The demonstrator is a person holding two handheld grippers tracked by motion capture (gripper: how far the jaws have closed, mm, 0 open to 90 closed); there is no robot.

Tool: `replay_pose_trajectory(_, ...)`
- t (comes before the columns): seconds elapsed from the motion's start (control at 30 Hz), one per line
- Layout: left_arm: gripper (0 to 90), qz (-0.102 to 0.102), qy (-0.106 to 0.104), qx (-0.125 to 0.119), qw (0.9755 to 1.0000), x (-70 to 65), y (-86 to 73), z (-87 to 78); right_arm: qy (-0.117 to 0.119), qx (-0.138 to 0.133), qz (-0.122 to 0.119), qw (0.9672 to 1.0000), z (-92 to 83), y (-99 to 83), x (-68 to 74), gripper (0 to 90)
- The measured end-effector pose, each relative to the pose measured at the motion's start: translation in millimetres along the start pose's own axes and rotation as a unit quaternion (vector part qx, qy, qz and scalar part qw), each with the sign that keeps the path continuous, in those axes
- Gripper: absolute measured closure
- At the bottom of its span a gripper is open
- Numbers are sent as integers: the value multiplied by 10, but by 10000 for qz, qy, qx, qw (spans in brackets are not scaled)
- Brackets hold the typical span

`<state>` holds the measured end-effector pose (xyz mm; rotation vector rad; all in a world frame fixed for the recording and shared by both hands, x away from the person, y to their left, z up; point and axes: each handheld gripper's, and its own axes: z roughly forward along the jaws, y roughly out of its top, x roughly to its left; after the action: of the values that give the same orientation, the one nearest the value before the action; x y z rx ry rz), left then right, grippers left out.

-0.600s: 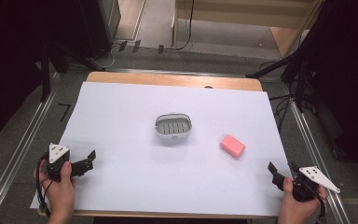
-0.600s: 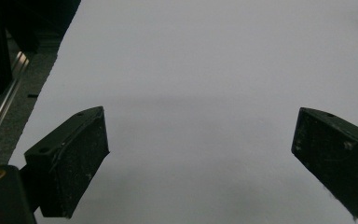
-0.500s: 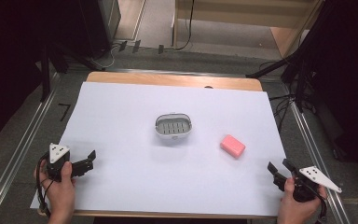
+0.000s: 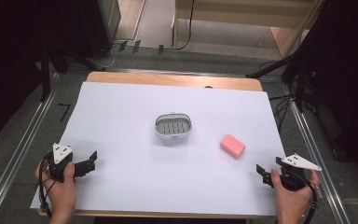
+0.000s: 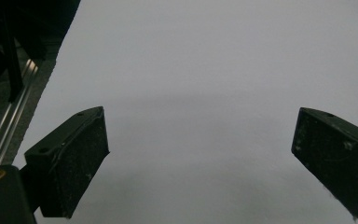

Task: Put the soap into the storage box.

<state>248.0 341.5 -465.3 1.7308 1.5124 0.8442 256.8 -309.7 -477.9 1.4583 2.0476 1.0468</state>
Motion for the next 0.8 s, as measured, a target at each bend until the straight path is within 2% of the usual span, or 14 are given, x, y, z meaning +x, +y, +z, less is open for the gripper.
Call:
replay_pose_trajectory(0.1, 42, 3, -2, -1, 10000, 0, 0, 0, 175, 119, -193, 9996, 34, 61, 16, 152)
replay_pose_trajectory(0.17, 42, 12, 0, 8, 10000, -2, 0, 0, 198, 194, -380, 9989, 56, 103, 31, 154)
replay_pose_trajectory(0.27, 42, 10, -6, -1, 10000, -6, 0, 2, 158, 322, -801, 9961, 92, 159, 54, 219)
replay_pose_trajectory(0.3, 42, 17, 2, 10, 10000, -7, 0, 1, 158, 322, -801, 9961, 92, 159, 54, 219)
replay_pose_trajectory(0.37, 43, 13, -6, 8, 10000, -6, 0, 2, 192, 429, -976, 9941, 120, 218, 68, 224)
replay_pose_trajectory(0.5, 43, 6, 0, 9, 10000, -8, 0, 1, 265, 500, -1033, 9930, 135, 282, 79, 225)
replay_pose_trajectory(0.53, 43, 6, -4, 6, 10000, -7, 0, 2, 215, 549, -1079, 9924, 145, 303, 88, 200)
replay_pose_trajectory(0.57, 43, 10, -11, 15, 10000, -5, 0, 1, 176, 690, -1153, 9908, 172, 343, 93, 158)
replay_pose_trajectory(0.6, 43, 4, -13, 11, 10000, -5, 0, 2, 176, 690, -1153, 9908, 172, 343, 93, 158)
replay_pose_trajectory(0.63, 43, 7, -12, 13, 10000, -5, 0, 1, 259, 902, -1125, 9892, 190, 372, 100, 158)
replay_pose_trajectory(0.73, 43, 2, -12, 0, 10000, -6, -1, 3, 399, 1039, -1129, 9873, 224, 416, 101, 141)
replay_pose_trajectory(0.8, 43, 8, -8, 9, 10000, -7, 0, 3, 377, 1155, -1183, 9855, 247, 447, 117, 127)
